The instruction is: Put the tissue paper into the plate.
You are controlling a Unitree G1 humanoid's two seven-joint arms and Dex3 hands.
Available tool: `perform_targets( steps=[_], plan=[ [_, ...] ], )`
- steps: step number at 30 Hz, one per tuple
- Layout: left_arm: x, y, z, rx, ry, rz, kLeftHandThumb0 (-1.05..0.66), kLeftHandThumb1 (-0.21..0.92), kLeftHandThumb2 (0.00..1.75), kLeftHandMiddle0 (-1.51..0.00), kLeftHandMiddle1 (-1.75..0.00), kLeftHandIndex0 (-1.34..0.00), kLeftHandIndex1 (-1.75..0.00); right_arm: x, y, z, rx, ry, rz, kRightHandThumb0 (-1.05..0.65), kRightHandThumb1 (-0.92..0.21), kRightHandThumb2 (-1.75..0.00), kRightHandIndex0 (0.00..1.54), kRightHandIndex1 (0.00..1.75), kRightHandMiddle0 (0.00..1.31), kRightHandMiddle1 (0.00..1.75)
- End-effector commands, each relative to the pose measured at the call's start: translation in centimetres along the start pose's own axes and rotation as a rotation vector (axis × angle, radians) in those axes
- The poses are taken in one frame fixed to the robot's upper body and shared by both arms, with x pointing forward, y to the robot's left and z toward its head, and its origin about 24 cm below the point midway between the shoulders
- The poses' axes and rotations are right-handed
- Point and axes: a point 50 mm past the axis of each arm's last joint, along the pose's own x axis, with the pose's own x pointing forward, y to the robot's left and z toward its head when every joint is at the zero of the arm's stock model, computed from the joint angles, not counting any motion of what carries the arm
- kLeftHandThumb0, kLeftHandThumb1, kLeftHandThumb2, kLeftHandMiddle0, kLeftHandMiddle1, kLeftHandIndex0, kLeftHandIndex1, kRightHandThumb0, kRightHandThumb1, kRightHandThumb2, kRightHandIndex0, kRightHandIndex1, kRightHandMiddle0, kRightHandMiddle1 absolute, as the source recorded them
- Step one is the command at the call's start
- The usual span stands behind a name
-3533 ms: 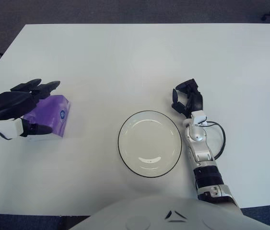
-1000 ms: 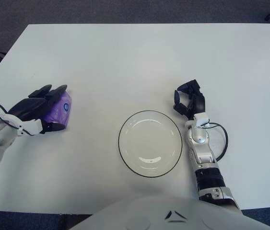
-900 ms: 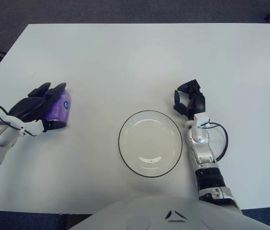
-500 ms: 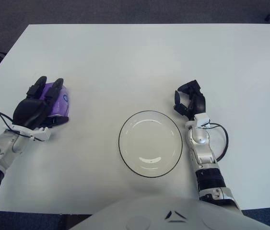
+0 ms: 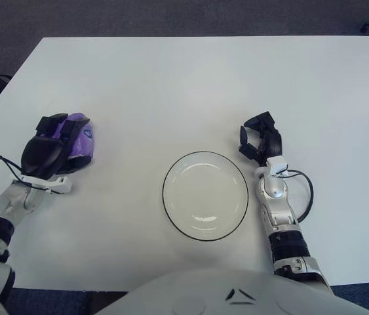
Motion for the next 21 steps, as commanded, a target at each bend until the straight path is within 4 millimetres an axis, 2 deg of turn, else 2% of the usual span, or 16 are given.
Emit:
perform_targets(
  steps=[1,2,7,21],
  plan=[
    [-7.1,-6.9,2.0,0.012,-0.004,-0.428,-0.11,0.05,1.59,-0.77,-1.73,-0.65,-1.66,-4.5,-2.0,-6.3,-0.044,0.343,-0.046,-0.39,-0.62,-0.93,0.66,1.41,0.38,1.75],
    [-7.1,-7.0,1.9,-0.014,0.02,-0.433,-0.07,0.01,1.64,-0.81,-1.73,-0.66,-1.68,-4.5,-2.1,-6.3,-0.042,0.342,-0.047,-0.39,-0.62,-0.93,0.66,1.41,0.38,1.75],
    [-7.0,-7.1,1.8,-0.119,0.113,-0.446,-0.01,0.02,1.64,-0.84,-1.69,-0.61,-1.73,-4.5,-2.1,-6.3,-0.039,0.336,-0.048,-0.4,-0.61,-0.95,0.65,1.41,0.38,1.75],
    [-5.6,-6.5,1.7,-0.519,0.314,-0.425,0.0,-0.03,1.67,-0.92,-1.6,-0.64,-1.75,-4.6,-2.0,-6.2,-0.031,0.337,-0.055,-0.4,-0.61,-0.95,0.66,1.42,0.39,1.75]
  ],
)
